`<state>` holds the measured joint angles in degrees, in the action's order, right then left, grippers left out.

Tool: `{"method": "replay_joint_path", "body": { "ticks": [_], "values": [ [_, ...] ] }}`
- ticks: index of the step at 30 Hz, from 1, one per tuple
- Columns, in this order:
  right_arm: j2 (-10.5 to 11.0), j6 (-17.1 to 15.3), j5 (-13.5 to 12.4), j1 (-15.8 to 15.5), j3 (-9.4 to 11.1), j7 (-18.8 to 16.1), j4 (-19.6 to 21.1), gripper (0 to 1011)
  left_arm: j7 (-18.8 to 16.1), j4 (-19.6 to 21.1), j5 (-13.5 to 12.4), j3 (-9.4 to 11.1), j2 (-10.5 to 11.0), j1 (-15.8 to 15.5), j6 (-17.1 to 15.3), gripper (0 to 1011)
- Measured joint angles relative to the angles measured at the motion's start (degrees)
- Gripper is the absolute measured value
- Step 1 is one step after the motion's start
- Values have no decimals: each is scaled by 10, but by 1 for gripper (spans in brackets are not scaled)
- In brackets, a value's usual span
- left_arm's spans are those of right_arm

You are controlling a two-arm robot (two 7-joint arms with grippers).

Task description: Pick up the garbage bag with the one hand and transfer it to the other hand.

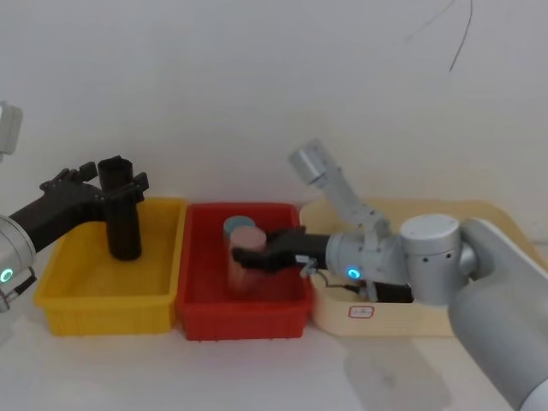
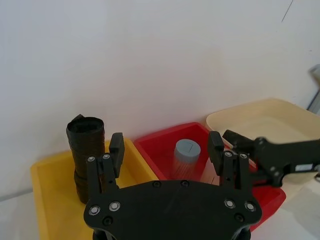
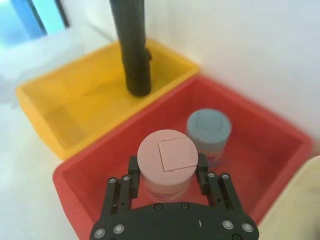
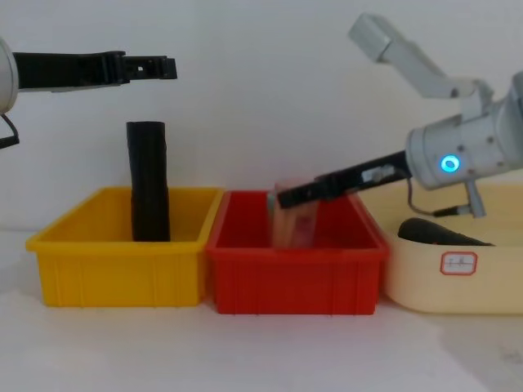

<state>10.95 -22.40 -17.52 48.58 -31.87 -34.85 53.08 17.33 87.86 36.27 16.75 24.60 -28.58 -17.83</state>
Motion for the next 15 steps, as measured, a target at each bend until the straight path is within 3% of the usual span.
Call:
{"method": "replay_joint_path", "body": {
  "ticks": [5,9,15],
  "values": [
    [13,-8,-15,-13,23,12,41,645,0,0,0,0,0,0,0,1001],
    [31,-15,-36,-30,59,33,98,645,0,0,0,0,0,0,0,1001],
    [47,-18,-56,-45,99,57,146,645,0,0,0,0,0,0,0,1001]
  ]
}}
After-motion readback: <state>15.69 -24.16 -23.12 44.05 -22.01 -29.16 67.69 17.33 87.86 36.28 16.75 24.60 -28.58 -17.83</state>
